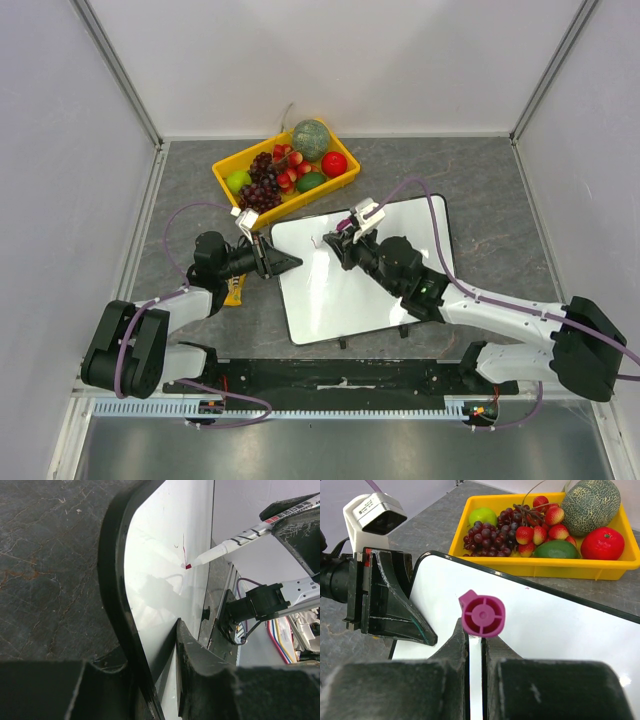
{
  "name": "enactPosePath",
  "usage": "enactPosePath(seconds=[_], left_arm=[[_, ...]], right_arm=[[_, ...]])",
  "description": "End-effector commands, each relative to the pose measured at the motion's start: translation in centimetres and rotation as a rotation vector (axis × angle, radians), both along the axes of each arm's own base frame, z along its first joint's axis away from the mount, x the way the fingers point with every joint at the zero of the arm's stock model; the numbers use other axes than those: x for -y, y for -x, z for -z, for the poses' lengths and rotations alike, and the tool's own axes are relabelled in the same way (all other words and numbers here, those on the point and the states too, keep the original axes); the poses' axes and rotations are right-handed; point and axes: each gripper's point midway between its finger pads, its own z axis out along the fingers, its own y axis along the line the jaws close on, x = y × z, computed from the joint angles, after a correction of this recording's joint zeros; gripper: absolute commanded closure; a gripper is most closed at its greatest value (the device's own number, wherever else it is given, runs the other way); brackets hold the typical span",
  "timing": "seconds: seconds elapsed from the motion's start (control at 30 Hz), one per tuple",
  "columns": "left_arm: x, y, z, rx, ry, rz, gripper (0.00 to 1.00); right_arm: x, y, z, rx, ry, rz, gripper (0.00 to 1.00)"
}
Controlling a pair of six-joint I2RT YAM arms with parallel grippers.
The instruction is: Write a sentence on the whiteboard
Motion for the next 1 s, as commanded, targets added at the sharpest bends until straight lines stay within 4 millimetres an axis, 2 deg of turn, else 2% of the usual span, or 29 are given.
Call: enactPosePath(seconds=[0.0, 0.2, 0.33, 0.97], left_arm=[[-0.4, 0.0, 2.9, 0.06, -0.115, 0.0, 0.98], [-0.4, -0.1, 2.9, 0.058, -0.115, -0.001, 0.98], [-0.4, -0.1, 2.9, 0.058, -0.115, -0.001, 0.98], [-0.4, 0.0, 3.0, 0.055, -0.114, 0.003, 0.98]], right_arm=[[1.3, -0.3, 1.1, -0.006, 0.055, 0.052, 1.0], [0.8, 0.1, -3.2, 0.049, -0.044, 0.025, 1.0], [0.8, 0.0, -5.0, 0.074, -0.083, 0.033, 1.0], [0.1, -1.7, -5.8, 0.083, -0.118, 0.098, 1.0]])
